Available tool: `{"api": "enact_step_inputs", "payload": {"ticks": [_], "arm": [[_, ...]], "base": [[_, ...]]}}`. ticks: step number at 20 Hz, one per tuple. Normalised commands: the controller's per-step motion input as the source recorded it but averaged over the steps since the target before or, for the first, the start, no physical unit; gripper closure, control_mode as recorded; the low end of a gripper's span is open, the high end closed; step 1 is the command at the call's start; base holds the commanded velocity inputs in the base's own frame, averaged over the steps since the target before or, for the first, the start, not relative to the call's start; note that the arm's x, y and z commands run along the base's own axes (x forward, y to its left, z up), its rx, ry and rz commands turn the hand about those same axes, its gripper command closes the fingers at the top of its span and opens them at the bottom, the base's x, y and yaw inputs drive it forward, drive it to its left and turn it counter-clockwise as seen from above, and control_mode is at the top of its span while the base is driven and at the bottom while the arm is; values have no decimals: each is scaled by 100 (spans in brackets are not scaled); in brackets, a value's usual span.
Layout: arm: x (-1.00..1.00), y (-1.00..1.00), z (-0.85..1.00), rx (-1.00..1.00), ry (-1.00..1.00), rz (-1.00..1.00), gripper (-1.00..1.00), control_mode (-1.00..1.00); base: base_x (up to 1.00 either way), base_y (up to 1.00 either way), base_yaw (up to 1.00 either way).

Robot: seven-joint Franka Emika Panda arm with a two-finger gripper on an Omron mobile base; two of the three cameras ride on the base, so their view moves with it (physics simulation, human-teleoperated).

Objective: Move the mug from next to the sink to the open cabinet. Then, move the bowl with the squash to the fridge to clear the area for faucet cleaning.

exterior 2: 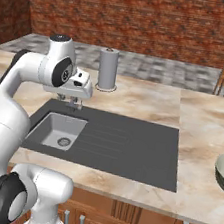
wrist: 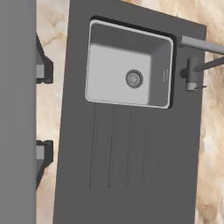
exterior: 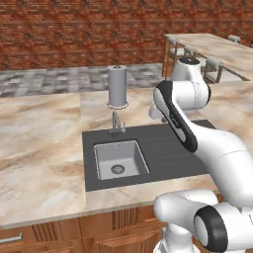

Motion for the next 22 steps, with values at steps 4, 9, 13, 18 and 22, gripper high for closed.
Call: {"api": "enact_step_inputs", "payload": {"ticks": [4, 9, 13, 18, 22], "arm": [[-51, -4, -2, 0, 0, -3, -100, -100], [-98, -24, -14, 3, 0, -13, -100, -100], [-36, -33, -10, 4, 0, -12, -100, 100], [0, 0, 0, 0, 0, 0, -100, 100], [0, 0, 0, 0, 0, 0, -100, 100]], "base": [[0, 0, 0], [0, 0, 0], [-28, -44, -13], [-48, -100, -25], [-23, -100, -23]]}}
